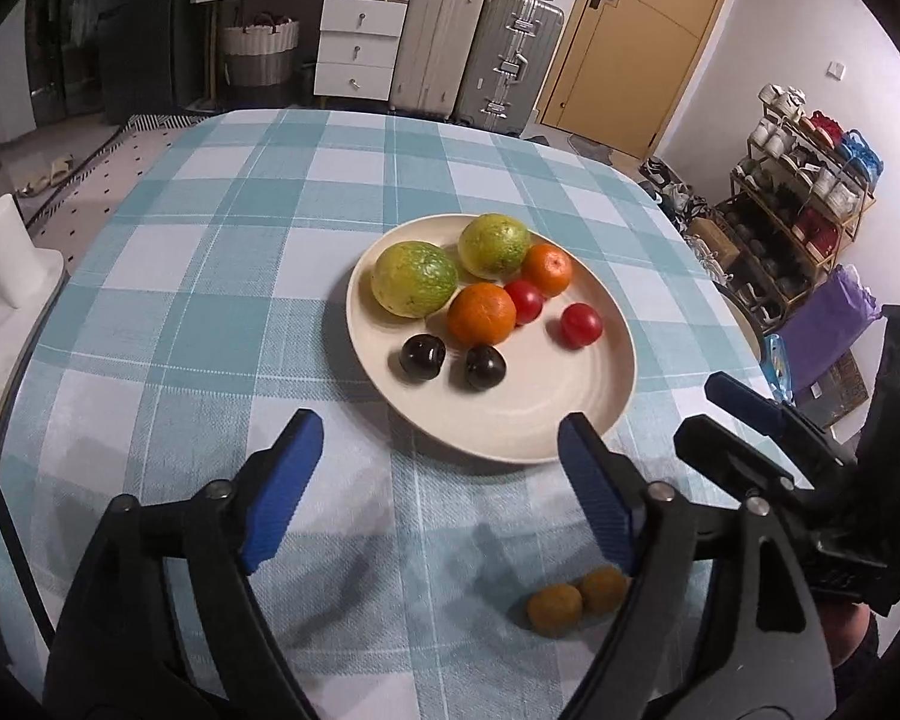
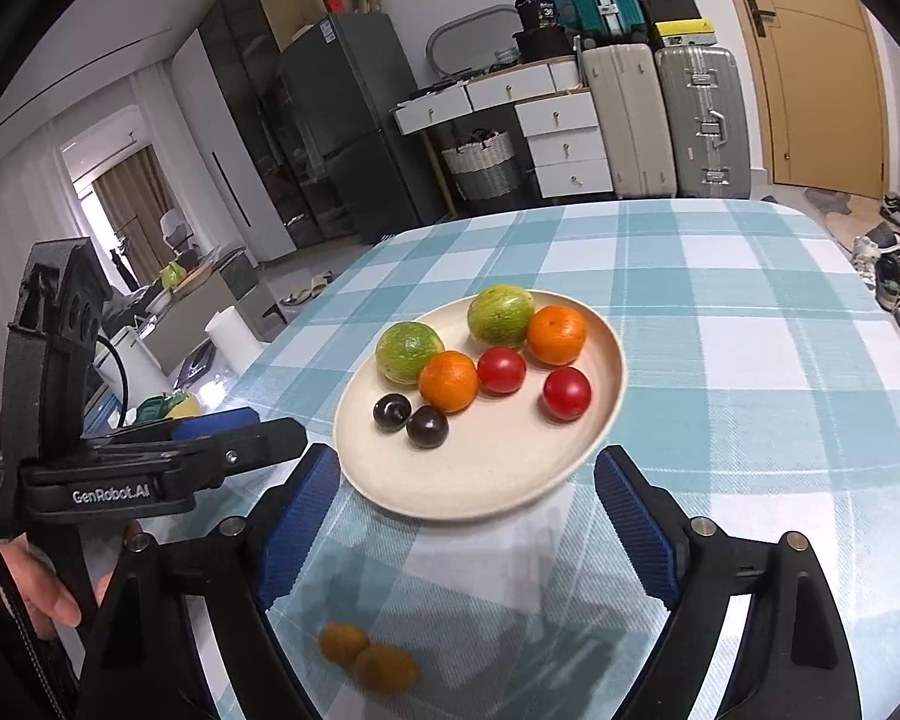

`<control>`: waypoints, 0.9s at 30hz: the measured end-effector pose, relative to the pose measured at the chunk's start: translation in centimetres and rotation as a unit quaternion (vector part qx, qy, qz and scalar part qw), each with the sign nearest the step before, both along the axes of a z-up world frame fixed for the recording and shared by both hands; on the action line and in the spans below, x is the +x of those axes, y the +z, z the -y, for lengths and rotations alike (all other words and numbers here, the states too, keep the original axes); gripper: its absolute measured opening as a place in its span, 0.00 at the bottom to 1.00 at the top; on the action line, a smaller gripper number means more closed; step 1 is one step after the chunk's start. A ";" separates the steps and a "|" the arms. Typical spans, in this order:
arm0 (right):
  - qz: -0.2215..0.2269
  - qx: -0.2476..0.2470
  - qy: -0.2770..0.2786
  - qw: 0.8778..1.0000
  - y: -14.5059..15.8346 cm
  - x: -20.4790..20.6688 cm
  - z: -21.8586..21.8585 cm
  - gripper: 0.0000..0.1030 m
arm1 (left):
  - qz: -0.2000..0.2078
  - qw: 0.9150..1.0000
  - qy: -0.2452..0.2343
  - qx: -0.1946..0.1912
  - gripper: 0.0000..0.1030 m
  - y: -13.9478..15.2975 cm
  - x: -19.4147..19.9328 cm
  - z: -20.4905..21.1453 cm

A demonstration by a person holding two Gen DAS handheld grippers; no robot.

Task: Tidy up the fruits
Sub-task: 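Move both grippers back toward the two kiwis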

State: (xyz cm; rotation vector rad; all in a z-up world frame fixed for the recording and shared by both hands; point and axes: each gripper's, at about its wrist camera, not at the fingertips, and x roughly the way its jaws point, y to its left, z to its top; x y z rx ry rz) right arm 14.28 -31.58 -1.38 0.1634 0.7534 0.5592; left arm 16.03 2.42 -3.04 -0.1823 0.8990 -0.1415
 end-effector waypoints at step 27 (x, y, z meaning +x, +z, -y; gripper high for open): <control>0.008 0.005 0.041 0.999 -0.8 -7.4 1.2 0.91 | -0.021 1.000 -0.003 0.002 0.99 -2.1 -5.8 0.2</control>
